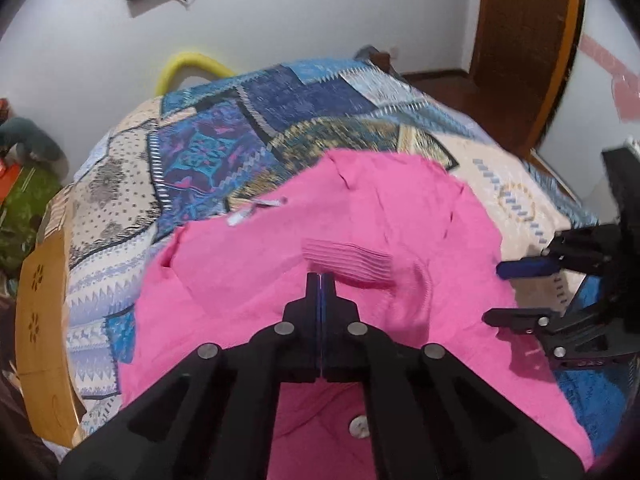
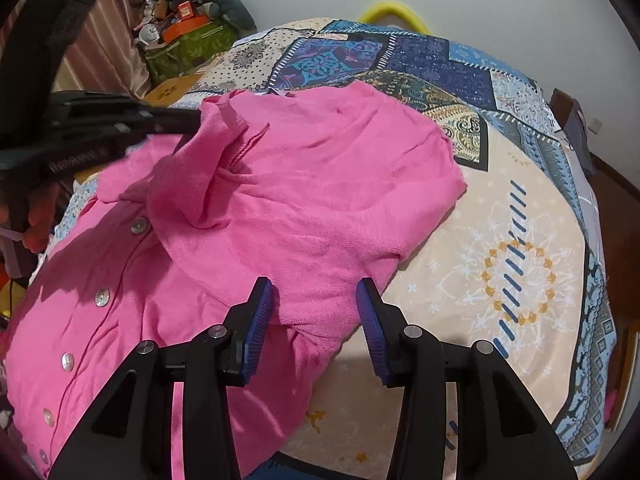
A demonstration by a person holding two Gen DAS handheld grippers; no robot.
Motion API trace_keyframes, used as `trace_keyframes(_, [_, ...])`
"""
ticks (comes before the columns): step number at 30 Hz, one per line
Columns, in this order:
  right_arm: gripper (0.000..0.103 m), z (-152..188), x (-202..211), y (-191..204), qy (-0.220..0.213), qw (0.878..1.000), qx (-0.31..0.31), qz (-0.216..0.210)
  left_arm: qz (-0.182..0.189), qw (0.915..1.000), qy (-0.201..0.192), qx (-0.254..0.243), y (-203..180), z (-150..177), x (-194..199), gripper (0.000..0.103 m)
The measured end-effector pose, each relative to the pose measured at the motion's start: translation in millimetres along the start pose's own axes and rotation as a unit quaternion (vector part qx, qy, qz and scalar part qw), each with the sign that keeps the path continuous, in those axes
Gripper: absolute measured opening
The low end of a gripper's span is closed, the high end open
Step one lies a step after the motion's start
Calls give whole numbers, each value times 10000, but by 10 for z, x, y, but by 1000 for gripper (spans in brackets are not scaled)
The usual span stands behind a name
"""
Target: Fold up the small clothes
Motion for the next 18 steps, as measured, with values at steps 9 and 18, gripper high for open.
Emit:
trace_keyframes(9, [40,-9,19,-6,-10,10000,-28,-34,-92,9996,227,154,196,19,-1,67])
trace_keyframes(18, [40,10,1,-28,-31,9999,-54,-137,443,9983,296,245,-1,-73,-524,62])
Point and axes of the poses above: each gripper's, at about its wrist camera, not at the fingertips, and x roughly against the way its jaws point, y to its left, z to its underside, the point moved 6 cm from there along -x, roughly the way its jaws point, and after that the axes turned 2 degrees about -y, right-handed, at the moved point
